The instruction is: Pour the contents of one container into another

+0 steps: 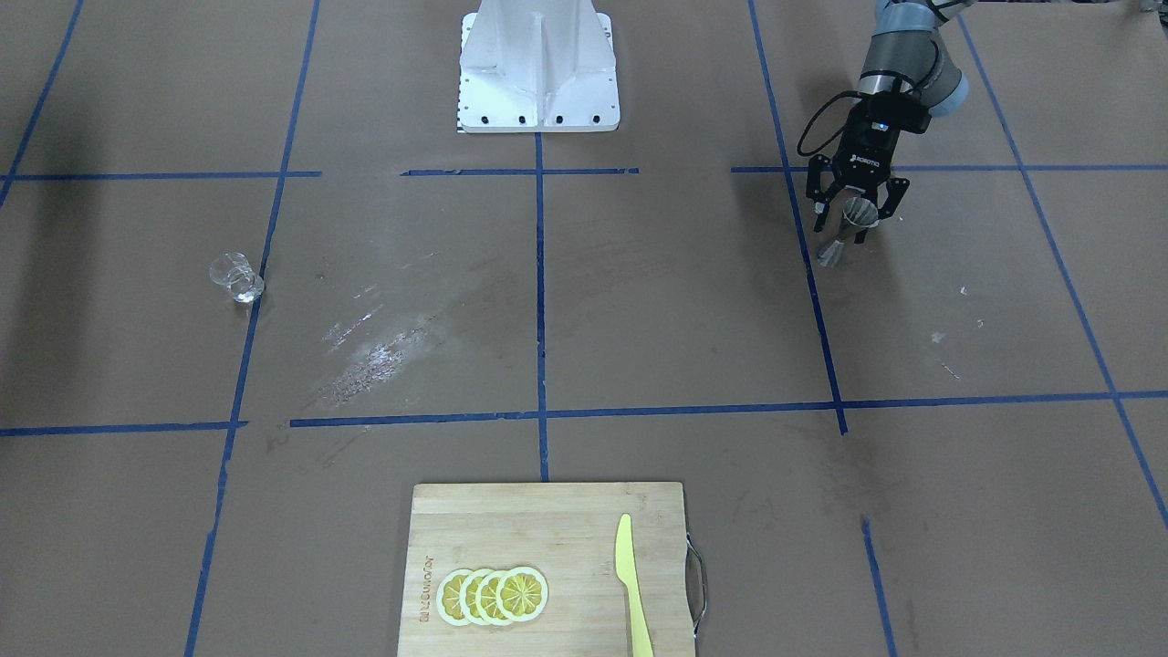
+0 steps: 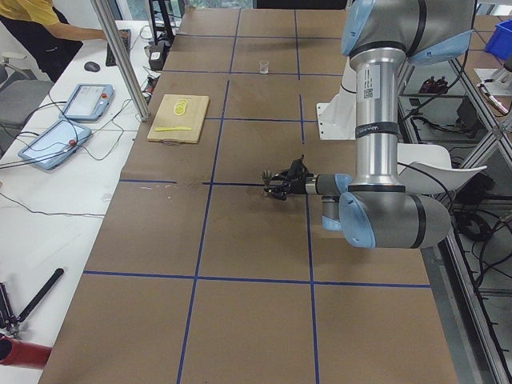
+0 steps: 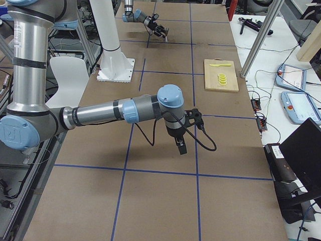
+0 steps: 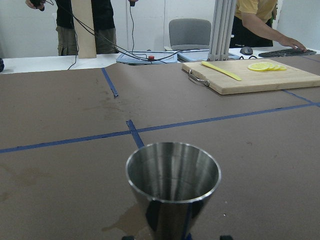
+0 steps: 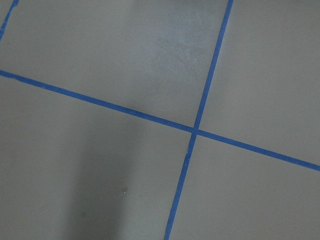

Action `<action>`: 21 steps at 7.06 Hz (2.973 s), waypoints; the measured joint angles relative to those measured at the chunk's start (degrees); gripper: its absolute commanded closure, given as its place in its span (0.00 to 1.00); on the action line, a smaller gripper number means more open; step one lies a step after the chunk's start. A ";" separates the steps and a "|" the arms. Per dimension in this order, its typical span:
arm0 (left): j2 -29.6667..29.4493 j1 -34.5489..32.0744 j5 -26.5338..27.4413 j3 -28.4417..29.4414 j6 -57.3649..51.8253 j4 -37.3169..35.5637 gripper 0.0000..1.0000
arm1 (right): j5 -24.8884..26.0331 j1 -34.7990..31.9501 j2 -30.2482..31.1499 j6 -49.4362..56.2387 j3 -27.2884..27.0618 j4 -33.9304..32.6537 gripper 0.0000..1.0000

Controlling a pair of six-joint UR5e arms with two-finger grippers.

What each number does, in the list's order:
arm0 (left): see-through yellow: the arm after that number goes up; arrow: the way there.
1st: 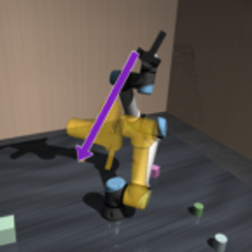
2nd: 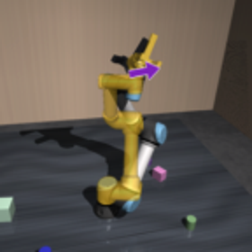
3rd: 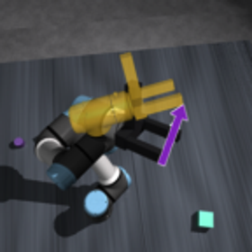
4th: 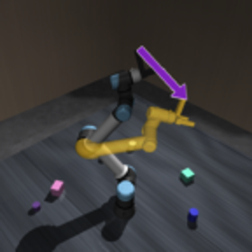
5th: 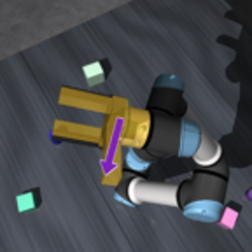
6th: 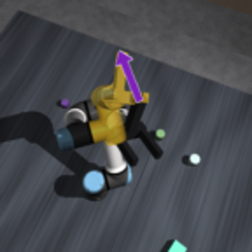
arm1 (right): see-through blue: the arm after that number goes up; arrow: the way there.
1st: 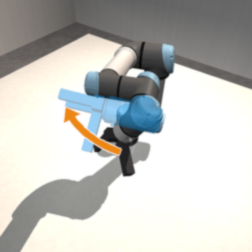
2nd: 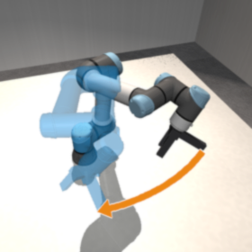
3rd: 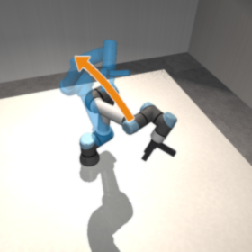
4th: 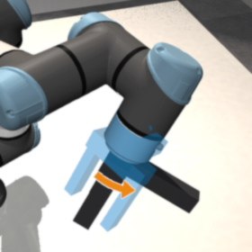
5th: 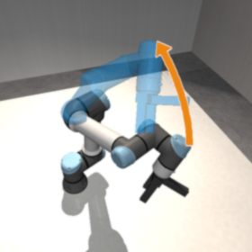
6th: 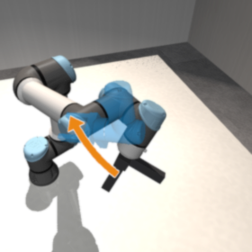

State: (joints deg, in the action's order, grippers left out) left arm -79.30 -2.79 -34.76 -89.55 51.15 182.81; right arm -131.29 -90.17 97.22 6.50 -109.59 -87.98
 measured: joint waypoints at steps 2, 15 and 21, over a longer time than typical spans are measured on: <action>0.06 -1.36 -1.10 -0.01 0.08 0.00 0.46 | 0.00 0.00 -0.01 0.00 0.02 0.00 0.00; -3.86 -14.22 -27.70 -3.47 -28.14 12.04 1.00 | -0.04 0.05 -0.58 -0.01 -0.21 1.85 0.01; -32.81 -27.39 -72.93 4.56 -34.98 0.10 1.00 | -0.62 5.65 -4.00 -9.02 -0.40 4.59 0.00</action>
State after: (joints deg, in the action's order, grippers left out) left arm -112.10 -30.17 -107.69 -84.98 16.17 182.91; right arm -131.91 -84.52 93.22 -2.52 -110.00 -83.39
